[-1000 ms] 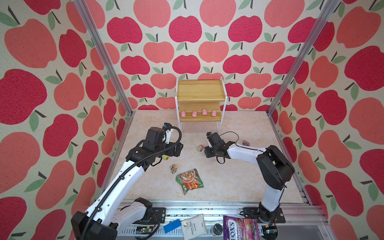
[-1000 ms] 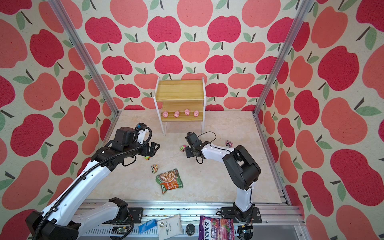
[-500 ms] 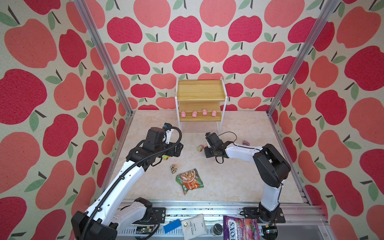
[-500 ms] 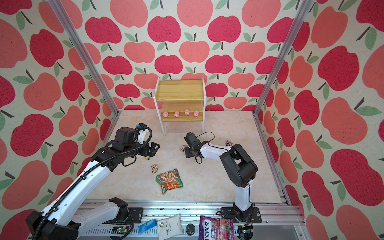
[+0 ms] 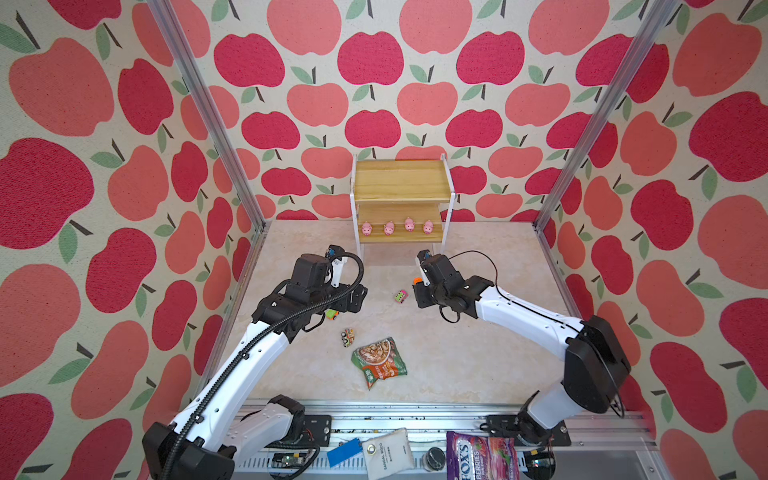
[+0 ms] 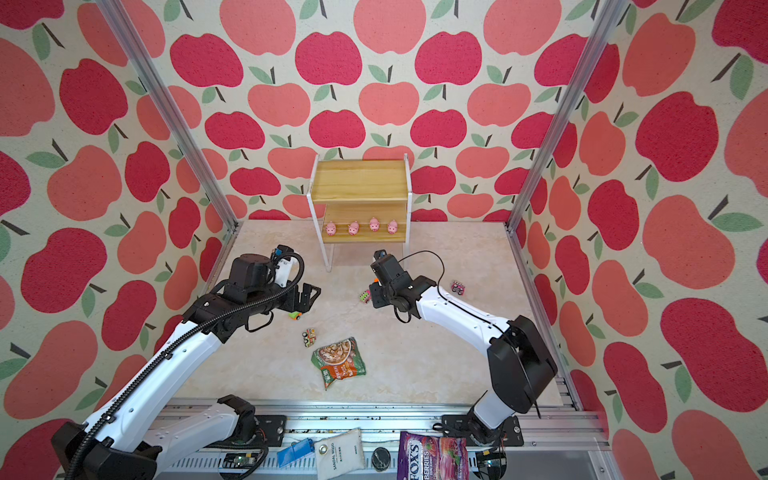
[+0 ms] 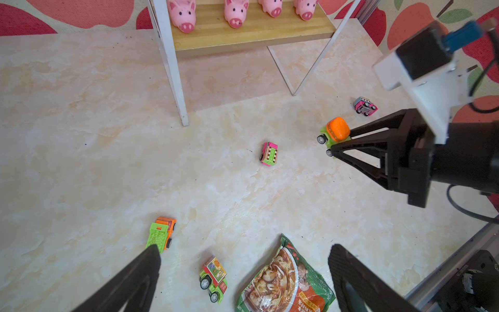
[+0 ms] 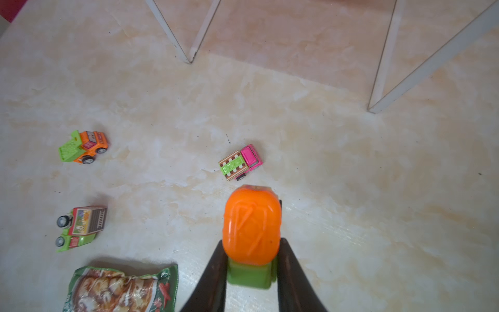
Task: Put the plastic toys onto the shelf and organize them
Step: 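Carry the truck with the right gripper up over the top shelf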
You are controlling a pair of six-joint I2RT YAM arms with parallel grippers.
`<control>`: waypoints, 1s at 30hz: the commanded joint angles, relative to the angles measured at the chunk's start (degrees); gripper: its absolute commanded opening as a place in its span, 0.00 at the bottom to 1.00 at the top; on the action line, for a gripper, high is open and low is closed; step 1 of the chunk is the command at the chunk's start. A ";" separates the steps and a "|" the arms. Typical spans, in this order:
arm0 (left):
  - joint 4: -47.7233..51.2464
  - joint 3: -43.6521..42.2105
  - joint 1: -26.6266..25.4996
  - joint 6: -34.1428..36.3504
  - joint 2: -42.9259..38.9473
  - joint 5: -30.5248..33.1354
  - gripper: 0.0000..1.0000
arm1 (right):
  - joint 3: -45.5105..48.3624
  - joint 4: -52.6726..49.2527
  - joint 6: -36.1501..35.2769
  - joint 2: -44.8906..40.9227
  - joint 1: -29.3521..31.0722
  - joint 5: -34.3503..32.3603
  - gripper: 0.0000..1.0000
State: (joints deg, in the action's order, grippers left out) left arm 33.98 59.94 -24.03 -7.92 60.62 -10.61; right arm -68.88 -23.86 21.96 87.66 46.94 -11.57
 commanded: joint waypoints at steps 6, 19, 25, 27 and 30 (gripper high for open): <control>-3.67 2.17 -0.49 1.07 -0.29 -3.07 0.99 | -15.09 -16.01 -3.11 -10.15 0.79 -4.10 0.18; -6.00 7.30 -4.71 6.71 4.17 -6.83 0.99 | -50.01 -24.08 -8.51 6.34 -5.89 -5.57 0.18; -6.10 6.17 -6.42 8.80 5.21 -6.88 0.99 | -59.90 -24.13 -8.86 14.64 -8.20 -6.42 0.18; -7.16 5.23 -6.47 8.57 5.29 -7.12 0.99 | -62.99 -24.32 -8.46 17.37 -9.10 -6.02 0.19; -8.21 4.27 -6.54 7.95 5.65 -7.64 0.99 | -67.32 -24.96 -8.35 21.04 -9.84 -6.81 0.19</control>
State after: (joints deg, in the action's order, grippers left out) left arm 27.83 65.39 -30.39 -0.51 65.78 -17.04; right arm -131.59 -47.24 14.35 106.74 37.93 -17.19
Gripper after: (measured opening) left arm 0.992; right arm 0.296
